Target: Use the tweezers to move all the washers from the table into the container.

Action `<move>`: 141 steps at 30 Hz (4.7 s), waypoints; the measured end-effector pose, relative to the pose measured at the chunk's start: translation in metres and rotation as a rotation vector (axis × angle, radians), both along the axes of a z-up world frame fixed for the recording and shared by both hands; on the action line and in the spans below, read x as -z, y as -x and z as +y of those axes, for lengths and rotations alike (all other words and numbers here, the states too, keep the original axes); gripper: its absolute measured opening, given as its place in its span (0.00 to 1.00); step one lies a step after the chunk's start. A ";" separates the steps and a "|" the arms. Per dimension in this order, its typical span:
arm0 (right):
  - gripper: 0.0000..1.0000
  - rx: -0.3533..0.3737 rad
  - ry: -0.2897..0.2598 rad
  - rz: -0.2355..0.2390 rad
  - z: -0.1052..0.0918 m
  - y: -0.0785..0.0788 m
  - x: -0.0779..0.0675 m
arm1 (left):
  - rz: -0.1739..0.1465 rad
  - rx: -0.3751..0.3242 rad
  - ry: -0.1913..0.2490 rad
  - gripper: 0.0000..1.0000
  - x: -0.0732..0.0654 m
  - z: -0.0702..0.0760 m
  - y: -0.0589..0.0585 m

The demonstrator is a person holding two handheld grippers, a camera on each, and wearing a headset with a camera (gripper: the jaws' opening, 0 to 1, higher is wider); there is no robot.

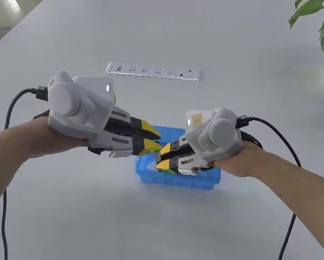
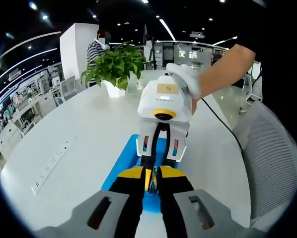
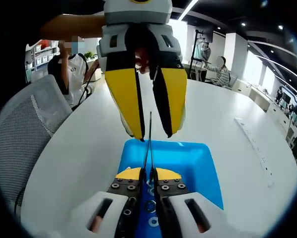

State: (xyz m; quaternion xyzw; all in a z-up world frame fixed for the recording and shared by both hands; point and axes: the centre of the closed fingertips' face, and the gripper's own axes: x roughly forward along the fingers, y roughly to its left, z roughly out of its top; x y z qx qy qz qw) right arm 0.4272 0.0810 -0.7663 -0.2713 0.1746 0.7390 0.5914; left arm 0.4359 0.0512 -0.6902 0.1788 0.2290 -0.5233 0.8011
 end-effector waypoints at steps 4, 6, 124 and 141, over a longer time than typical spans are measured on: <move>0.09 0.000 -0.001 0.000 0.000 0.000 0.000 | 0.022 0.015 -0.004 0.07 0.004 -0.001 0.002; 0.09 0.003 -0.002 0.001 -0.001 0.000 0.000 | 0.026 0.018 -0.005 0.06 0.006 -0.001 0.002; 0.05 0.059 0.046 -0.065 -0.064 0.094 -0.026 | 0.056 0.225 -0.253 0.05 0.016 -0.007 0.111; 0.06 0.059 0.106 -0.086 -0.072 0.097 -0.004 | 0.096 0.227 -0.286 0.05 0.054 -0.008 0.114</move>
